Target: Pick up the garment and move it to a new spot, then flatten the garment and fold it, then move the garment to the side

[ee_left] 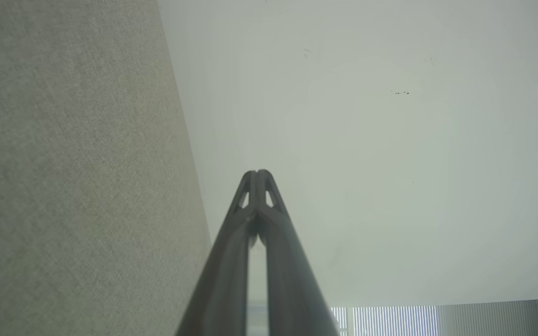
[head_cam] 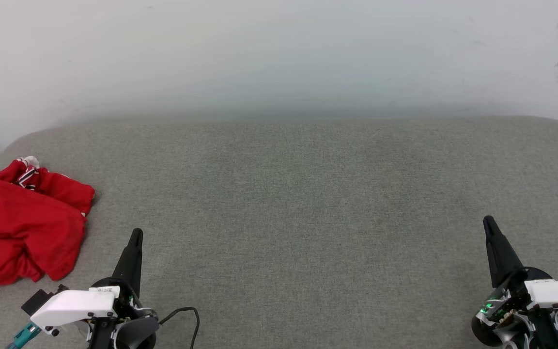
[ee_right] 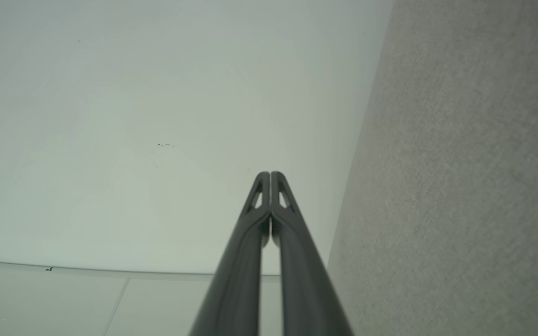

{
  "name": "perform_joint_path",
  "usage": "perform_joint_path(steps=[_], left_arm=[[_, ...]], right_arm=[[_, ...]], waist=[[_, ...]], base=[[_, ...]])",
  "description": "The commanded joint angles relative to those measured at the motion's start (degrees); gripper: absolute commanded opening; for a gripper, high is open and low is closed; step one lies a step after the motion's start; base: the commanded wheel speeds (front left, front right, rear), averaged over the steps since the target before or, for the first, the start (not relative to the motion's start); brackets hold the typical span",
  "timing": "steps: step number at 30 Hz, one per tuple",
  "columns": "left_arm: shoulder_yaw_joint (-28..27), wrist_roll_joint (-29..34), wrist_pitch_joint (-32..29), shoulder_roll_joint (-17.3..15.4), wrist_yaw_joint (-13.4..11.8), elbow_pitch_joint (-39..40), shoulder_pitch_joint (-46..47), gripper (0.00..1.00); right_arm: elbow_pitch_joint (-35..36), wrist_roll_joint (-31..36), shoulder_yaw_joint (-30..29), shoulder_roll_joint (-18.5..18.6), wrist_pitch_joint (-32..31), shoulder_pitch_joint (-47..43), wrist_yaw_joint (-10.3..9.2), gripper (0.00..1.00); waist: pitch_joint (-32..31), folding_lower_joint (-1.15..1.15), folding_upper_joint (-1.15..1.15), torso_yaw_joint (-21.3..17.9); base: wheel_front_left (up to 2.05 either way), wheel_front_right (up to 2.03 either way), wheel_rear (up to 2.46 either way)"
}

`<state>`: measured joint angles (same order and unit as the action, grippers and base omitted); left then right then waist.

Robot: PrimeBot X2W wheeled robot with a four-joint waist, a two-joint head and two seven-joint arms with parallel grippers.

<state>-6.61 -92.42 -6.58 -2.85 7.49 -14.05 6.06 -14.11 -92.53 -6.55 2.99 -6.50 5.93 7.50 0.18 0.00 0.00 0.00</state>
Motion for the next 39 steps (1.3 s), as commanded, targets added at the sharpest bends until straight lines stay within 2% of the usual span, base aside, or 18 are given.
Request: perform_joint_path(steps=[1, 36, 37, 39], left_arm=[[-0.08, 0.03, -0.09, 0.06, 0.16, -0.01, 0.34, 0.0], [-0.08, 0.03, -0.09, 0.06, 0.16, -0.01, 0.34, 0.0], [0.02, -0.01, 0.0, 0.0, 0.0, 0.01, 0.01, 1.0], [0.13, -0.01, 0.02, 0.09, -0.01, -0.88, -0.59, 1.0]], right_arm=[[-0.08, 0.32, 0.0, -0.17, -0.07, 0.68, -0.02, 0.0], [-0.08, 0.28, 0.04, -0.17, -0.03, 0.68, -0.02, 0.0], [0.01, 0.01, 0.01, 0.0, 0.02, 0.0, 0.0, 1.0], [-0.82, -0.01, 0.03, -0.04, 0.0, -0.65, 0.0, 1.0]], waist=[[0.0, 0.0, 0.0, 0.0], [0.0, 0.0, 0.0, 0.0], [0.0, 0.0, 0.0, 0.0], [0.0, 0.0, 0.0, 0.0]], base=[[0.0, 0.0, 0.0], [0.0, 0.0, 0.0], [0.0, 0.0, 0.0], [0.0, 0.0, 0.0]])
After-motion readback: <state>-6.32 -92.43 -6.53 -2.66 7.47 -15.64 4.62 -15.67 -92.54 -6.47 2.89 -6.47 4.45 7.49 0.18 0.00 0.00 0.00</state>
